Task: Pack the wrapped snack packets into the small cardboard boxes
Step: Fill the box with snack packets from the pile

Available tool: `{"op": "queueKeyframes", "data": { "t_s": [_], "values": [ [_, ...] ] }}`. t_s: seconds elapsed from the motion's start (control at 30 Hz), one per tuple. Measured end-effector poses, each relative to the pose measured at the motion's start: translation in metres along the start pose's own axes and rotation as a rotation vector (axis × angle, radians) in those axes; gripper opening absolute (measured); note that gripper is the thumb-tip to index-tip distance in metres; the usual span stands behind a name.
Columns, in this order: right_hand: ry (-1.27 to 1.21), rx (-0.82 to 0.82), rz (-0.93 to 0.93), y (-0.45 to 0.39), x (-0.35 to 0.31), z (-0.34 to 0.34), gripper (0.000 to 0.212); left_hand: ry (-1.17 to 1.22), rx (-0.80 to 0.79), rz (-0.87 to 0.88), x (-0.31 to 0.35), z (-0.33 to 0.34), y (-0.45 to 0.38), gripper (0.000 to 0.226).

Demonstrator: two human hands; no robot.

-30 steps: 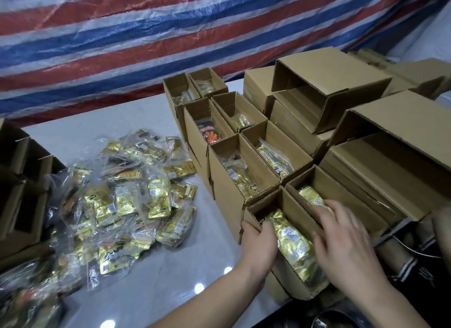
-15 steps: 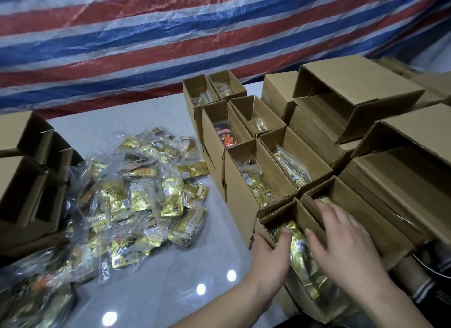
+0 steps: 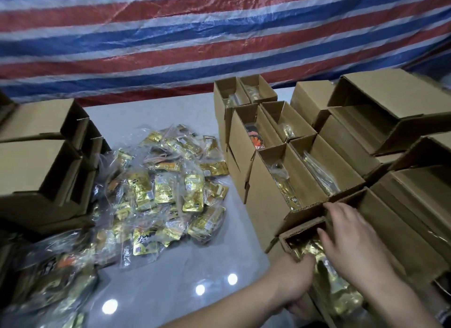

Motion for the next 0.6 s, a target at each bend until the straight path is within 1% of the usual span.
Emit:
{"op": "queueKeyframes", "data": {
  "t_s": [0.07,0.17,0.2,0.27,0.3,0.33,0.43,0.47,0.6],
  "values": [
    [0.011,0.038,0.013,-0.001,0.002,0.004,0.049,-0.008,-0.019,-0.015,0.003,0.004,-0.002,0.04],
    [0.033,0.196,0.01,-0.005,0.009,0.003,0.029,-0.021,-0.069,-0.046,0.007,0.006,-0.009,0.053],
    [0.071,0.24,0.002,-0.006,0.012,0.001,0.023,-0.019,-0.077,-0.034,0.008,0.006,-0.01,0.052],
    [0.095,0.284,-0.04,-0.007,0.015,-0.001,0.017,-0.023,-0.075,0.016,0.007,0.005,-0.012,0.042],
    [0.082,0.295,-0.068,-0.008,0.016,-0.001,0.015,-0.032,-0.077,0.031,0.006,0.006,-0.012,0.039],
    [0.069,0.307,-0.09,-0.009,0.017,0.0,0.014,-0.039,-0.087,0.029,0.003,0.008,-0.012,0.042],
    [0.067,0.339,-0.123,-0.013,0.019,0.001,0.011,0.015,-0.11,-0.034,-0.003,0.021,-0.008,0.059],
    [0.07,0.343,-0.128,-0.015,0.019,0.0,0.011,0.038,-0.111,-0.042,-0.002,0.025,-0.009,0.059],
    [0.106,0.353,-0.127,-0.025,0.02,-0.004,0.012,0.052,-0.145,0.003,0.014,0.03,-0.012,0.044]
  ]
}}
Point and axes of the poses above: each hand's wrist, its own y-axis away from the middle knuckle, its own z-axis out of the palm, x = y × z, the point moved 4 cm from there along -y, towards the middle knuckle, and after that the axes turned 4 degrees about z, right-handed, at the moved point
